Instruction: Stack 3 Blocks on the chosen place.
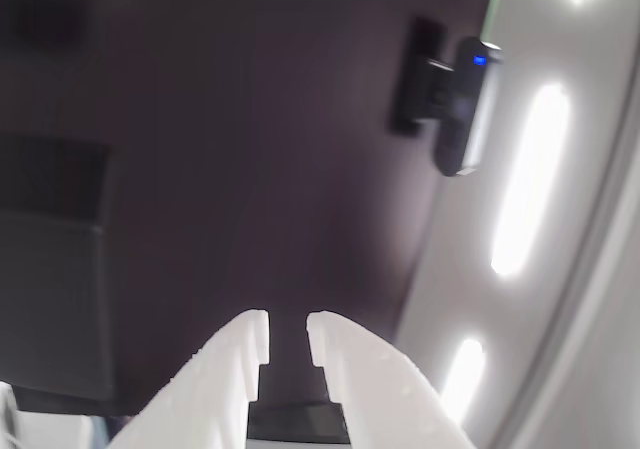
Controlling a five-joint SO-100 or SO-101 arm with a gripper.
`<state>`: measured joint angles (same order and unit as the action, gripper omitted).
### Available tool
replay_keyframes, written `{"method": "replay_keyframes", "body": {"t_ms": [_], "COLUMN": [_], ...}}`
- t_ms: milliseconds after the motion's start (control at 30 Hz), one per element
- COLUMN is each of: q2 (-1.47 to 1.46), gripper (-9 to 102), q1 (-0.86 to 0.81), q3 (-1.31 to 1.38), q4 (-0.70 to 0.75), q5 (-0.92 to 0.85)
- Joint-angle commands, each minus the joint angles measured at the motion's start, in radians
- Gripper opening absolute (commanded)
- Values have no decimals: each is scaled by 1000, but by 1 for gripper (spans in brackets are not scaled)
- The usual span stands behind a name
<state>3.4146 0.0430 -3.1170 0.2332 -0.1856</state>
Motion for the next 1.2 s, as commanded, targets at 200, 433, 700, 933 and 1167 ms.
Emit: {"method": "replay_keyframes", "body": {"t_ms": [200,433,700,933,1167], "q2": [23,25,23,23,23], "gripper": [0,0,0,0,0], "q1": [48,32,-9,-9,-32], "q3": [-29,-29,-28,-28,-28], "q4": [397,598,601,601,598], "q5": [190,255,253,252,256]}}
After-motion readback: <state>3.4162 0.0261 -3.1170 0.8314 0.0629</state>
